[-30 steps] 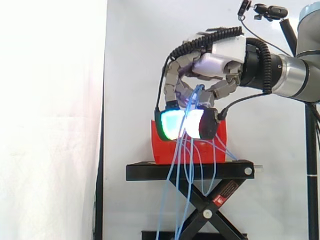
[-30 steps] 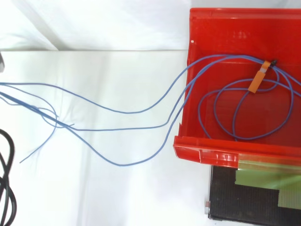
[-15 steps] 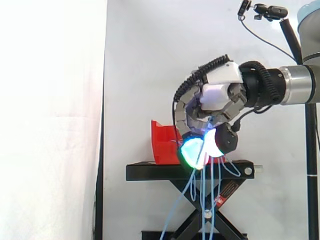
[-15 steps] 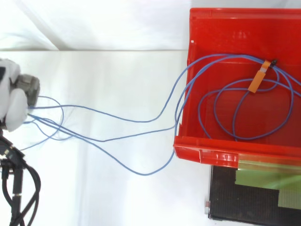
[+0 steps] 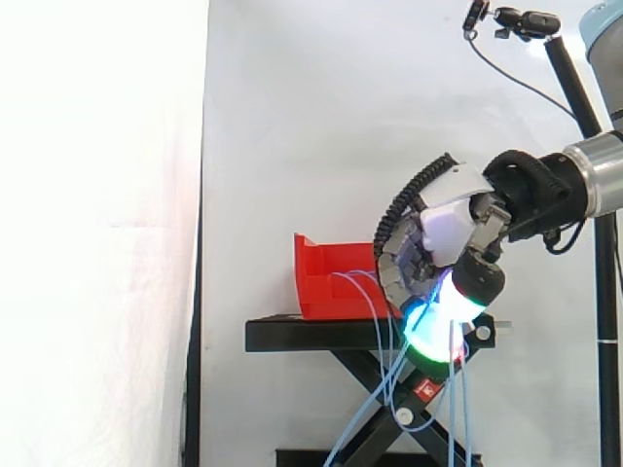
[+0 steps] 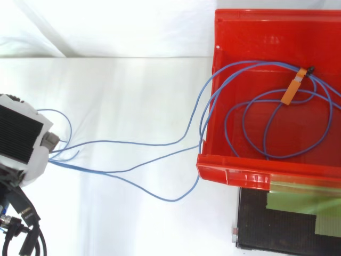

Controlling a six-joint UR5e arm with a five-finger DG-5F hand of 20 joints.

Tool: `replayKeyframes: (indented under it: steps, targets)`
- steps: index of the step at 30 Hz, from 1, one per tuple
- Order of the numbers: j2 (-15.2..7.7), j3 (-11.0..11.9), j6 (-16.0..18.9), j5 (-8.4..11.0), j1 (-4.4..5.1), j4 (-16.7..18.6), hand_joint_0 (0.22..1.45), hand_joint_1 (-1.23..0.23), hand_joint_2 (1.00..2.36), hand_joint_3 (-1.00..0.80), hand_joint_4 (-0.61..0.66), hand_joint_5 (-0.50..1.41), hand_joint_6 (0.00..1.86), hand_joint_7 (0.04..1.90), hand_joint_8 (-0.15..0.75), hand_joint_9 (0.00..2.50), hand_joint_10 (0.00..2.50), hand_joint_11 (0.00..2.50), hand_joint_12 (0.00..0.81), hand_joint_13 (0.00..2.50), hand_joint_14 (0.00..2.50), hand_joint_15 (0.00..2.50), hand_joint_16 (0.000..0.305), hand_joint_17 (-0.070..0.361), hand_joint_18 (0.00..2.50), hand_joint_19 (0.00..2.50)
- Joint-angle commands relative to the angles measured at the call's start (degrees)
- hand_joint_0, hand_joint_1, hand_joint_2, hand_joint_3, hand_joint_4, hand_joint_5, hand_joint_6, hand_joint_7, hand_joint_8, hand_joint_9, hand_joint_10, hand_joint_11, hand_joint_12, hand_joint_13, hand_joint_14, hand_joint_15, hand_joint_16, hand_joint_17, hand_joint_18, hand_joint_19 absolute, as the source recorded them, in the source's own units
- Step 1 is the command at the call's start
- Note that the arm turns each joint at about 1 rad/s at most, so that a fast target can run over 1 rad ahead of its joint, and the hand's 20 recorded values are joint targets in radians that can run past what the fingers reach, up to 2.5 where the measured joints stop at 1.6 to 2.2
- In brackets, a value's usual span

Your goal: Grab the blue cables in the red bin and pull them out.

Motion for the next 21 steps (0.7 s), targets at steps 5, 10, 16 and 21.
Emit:
replayKeyframes:
  steps: [5, 10, 16, 21]
  targets:
    - [0.0, 0.0, 15.1, 0.01, 0.25, -1.7, 0.81, -0.91, 1.00, -1.00, 0.29, 0.75, 0.76, 0.44, 0.321, 0.61, 2.50, 0.49, 0.356, 0.99, 2.50, 0.42, 0.041, 0.092, 1.07, 1.18]
    - [0.0, 0.0, 14.7, -0.34, 0.25, -1.4, 0.81, -0.91, 1.00, -1.00, 0.29, 0.75, 0.75, 0.45, 0.315, 0.61, 2.50, 0.49, 0.355, 0.99, 2.50, 0.42, 0.041, 0.092, 1.07, 1.18]
    - [0.0, 0.0, 10.4, -0.52, 0.16, -0.4, 0.82, -0.91, 1.00, -1.00, 0.29, 0.75, 0.74, 0.45, 0.316, 0.61, 2.50, 0.48, 0.347, 0.98, 2.50, 0.43, 0.041, 0.093, 1.07, 1.18]
    - [0.0, 0.0, -1.9, -1.93, -0.19, 3.8, 0.82, -0.91, 1.00, -1.00, 0.28, 0.75, 0.74, 0.45, 0.314, 0.61, 2.50, 0.49, 0.357, 0.99, 2.50, 0.43, 0.041, 0.093, 1.07, 1.19]
